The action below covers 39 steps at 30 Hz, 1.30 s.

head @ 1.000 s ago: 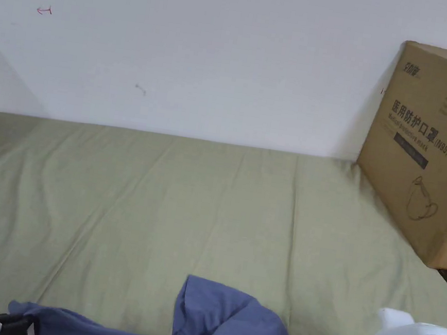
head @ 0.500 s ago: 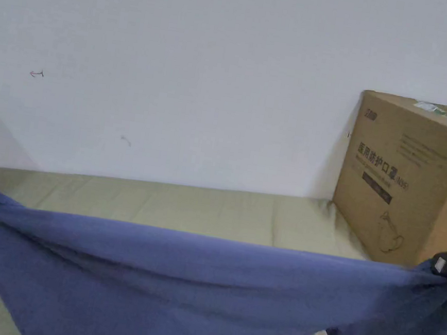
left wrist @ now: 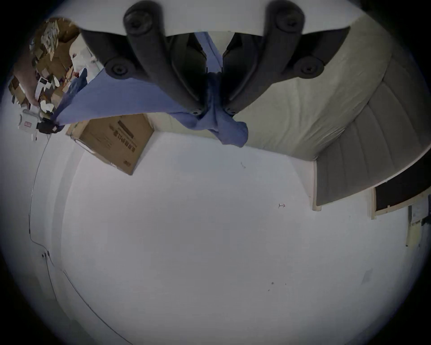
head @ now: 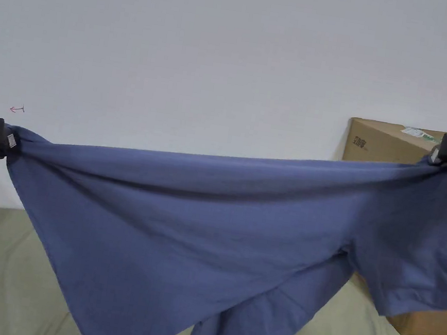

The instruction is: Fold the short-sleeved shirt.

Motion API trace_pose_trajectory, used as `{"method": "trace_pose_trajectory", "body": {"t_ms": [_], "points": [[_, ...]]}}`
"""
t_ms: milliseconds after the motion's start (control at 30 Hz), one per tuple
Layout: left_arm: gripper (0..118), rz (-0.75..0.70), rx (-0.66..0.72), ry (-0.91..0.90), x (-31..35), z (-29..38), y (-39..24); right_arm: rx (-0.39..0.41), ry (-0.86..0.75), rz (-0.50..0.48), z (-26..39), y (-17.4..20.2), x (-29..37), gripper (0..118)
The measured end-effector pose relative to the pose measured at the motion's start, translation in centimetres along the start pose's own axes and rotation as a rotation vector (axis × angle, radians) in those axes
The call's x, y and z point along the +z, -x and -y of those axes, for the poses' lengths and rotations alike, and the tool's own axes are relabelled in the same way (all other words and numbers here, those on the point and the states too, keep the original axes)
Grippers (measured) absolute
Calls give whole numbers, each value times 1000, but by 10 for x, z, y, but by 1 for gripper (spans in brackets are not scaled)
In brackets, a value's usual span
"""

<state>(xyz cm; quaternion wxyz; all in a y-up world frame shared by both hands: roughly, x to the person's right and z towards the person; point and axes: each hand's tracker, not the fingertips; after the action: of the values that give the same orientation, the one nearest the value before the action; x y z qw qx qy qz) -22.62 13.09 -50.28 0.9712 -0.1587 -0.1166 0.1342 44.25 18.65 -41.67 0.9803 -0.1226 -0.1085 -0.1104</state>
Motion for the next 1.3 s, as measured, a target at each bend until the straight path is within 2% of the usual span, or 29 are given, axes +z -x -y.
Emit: {"method": "trace_pose_trajectory", "body": {"t_ms": [167, 300, 400, 533, 633, 733, 833, 900, 1067, 1200, 1300], "points": [[9, 8, -3, -39, -36, 2, -4, 24, -59, 3, -12, -3, -12, 6], [9, -3, 12, 44, -61, 35, 6, 29, 7, 5, 34, -22, -30, 6], [9, -21, 26, 201, -86, 90, 30, 11, 177, 29, 114, -44, -56, 6], [9, -90, 33, 477, -98, 212, 75, -3, 448, 37, 272, -71, -69, 6], [9, -146, 133, 637, -76, 299, 115, 20, 624, 64, 380, -80, -41, 6], [9, -148, 144, 703, -32, 353, 137, 15, 666, 67, 439, -101, -5, 6], [9, -103, 199, 713, 10, 384, 158, -64, 714, -5, 458, -122, 35, 6], [9, -104, 235, 679, 41, 391, 161, -41, 707, -2, 460, -128, 57, 6], [9, -89, 182, 679, 97, 399, 158, -15, 735, -32, 458, -132, 92, 6], [9, -83, 175, 704, 116, 398, 160, 81, 767, -57, 455, -122, 105, 6], [9, -55, 209, 749, 118, 394, 163, 103, 785, -42, 455, -113, 107, 6]]}}
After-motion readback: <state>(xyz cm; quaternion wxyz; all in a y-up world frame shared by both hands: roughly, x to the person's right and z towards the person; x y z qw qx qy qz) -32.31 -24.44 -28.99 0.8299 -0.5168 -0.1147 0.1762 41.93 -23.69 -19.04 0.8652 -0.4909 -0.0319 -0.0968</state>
